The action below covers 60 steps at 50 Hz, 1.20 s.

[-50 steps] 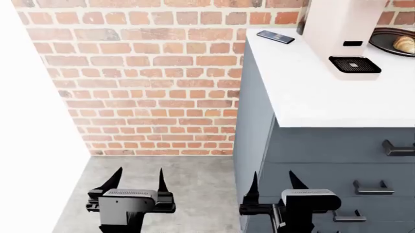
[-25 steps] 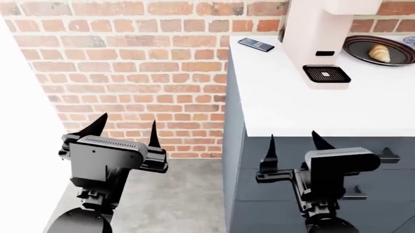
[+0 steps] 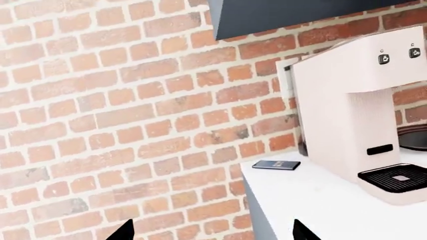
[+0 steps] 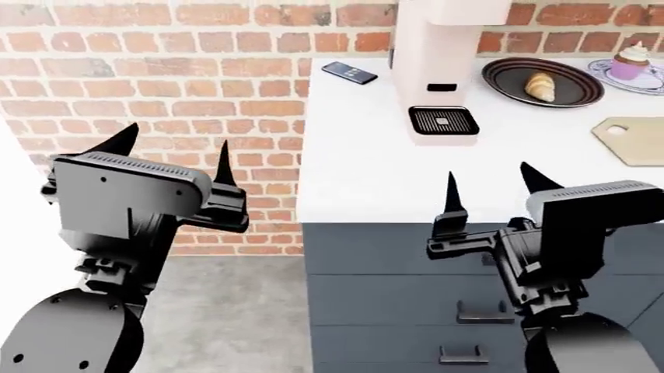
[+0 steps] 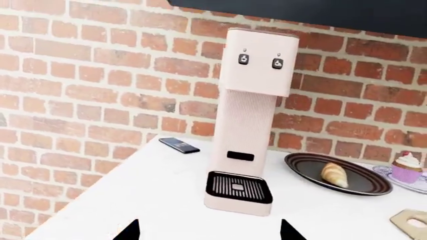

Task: From the different types of pastries on the counter, select a croissant and place it on the cutting board. Then retrieve a jar of jam from the cabinet and place it alongside the croissant on the cutting board.

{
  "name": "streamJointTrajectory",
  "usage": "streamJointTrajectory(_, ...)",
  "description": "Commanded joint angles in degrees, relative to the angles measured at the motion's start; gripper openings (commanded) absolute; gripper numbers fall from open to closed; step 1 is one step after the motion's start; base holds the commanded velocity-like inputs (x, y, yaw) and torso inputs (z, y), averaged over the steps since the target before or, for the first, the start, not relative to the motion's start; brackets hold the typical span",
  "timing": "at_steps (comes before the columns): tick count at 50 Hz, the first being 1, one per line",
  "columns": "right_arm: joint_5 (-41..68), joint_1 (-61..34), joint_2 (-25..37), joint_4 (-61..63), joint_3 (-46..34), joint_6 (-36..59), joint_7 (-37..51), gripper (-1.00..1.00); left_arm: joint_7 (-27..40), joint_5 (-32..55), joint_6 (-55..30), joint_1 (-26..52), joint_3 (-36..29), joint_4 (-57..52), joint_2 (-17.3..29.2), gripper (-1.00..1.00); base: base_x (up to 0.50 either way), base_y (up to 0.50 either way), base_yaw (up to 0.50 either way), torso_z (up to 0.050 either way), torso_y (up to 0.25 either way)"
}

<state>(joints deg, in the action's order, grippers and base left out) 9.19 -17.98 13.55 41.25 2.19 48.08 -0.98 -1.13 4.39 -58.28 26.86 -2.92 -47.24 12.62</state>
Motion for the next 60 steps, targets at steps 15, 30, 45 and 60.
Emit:
streamJointTrajectory(15,6.8,-19.1,2.3,8.9,2.0,22.9,-1.0,1.0,-1.9,2.5,-18.6,16.8,2.2,-5.6,3.0,1.0,0.17,-0.5,0.0,0.05,0.0)
streamJointTrajectory(30,7.7,-22.1,2.6,9.2,2.5,24.0,-0.9,1.0,-2.8,3.3,-21.8,20.7,2.8,-5.0,4.3,1.0,0.26,-0.43,0.0,0.05,0.025)
streamJointTrajectory(45,8.3,-22.8,2.1,9.1,3.1,23.8,-0.4,1.0,-3.5,4.1,-23.6,21.8,4.2,-6.5,5.2,1.0,0.49,-0.12,0.0,0.05,0.027)
streamJointTrajectory(60,8.8,-24.1,3.3,10.1,2.2,25.6,0.0,1.0,-3.5,4.5,-25.3,22.9,4.8,-6.9,6.3,1.0,0.49,-0.1,0.0,0.049,0.024)
